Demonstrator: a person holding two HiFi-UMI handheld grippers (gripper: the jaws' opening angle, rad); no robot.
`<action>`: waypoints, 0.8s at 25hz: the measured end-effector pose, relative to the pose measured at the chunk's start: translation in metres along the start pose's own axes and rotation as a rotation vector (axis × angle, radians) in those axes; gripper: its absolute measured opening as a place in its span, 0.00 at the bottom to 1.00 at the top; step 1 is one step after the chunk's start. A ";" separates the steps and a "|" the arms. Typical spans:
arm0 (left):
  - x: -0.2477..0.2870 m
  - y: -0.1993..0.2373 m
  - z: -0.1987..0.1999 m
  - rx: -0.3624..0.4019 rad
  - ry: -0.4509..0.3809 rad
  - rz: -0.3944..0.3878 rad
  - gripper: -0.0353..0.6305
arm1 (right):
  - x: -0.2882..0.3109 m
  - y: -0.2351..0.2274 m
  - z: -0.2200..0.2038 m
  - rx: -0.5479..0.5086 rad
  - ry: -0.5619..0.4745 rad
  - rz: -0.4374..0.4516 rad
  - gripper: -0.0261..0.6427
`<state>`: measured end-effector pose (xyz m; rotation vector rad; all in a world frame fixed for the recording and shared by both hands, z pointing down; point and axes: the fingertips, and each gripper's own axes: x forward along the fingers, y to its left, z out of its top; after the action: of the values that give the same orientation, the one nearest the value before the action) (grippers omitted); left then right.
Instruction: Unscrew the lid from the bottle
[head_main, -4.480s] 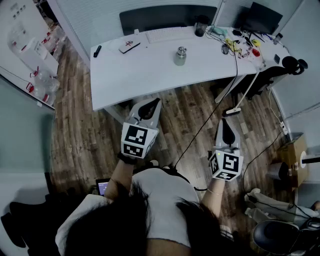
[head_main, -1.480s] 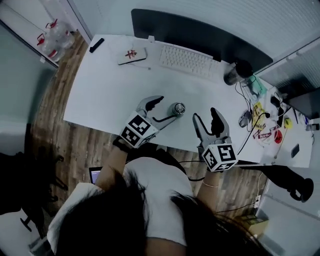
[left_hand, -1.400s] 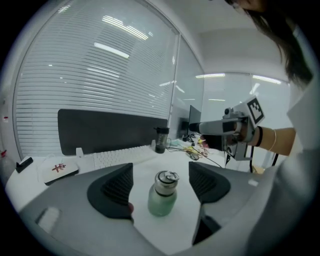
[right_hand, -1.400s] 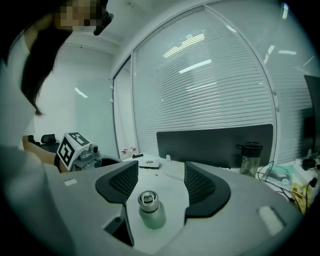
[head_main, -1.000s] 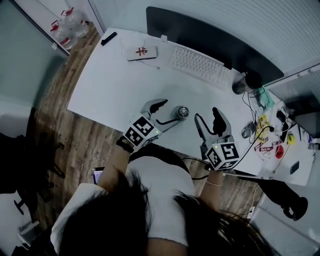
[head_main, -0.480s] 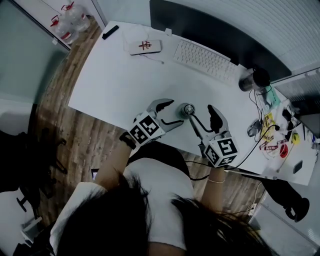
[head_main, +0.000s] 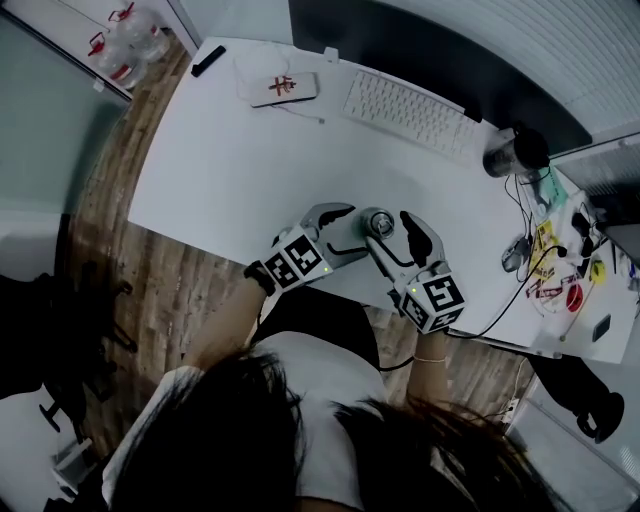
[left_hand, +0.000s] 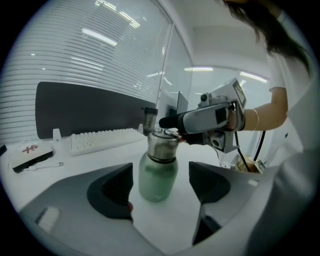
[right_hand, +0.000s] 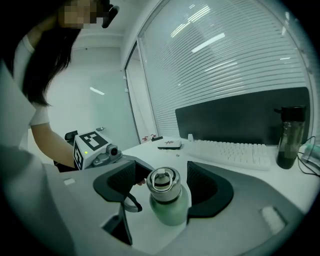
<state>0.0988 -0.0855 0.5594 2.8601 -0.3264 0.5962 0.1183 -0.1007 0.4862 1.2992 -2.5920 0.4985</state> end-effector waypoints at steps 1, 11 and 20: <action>0.003 0.000 -0.003 0.006 0.004 -0.008 0.62 | 0.002 -0.001 -0.004 0.000 0.005 0.005 0.48; 0.025 0.004 -0.023 0.036 0.039 -0.079 0.62 | 0.016 -0.007 -0.021 -0.005 -0.010 0.048 0.48; 0.030 0.007 -0.020 0.032 0.033 -0.103 0.61 | 0.019 -0.005 -0.021 0.000 -0.067 0.105 0.42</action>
<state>0.1165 -0.0929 0.5909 2.8732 -0.1639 0.6334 0.1119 -0.1092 0.5128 1.2040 -2.7264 0.4803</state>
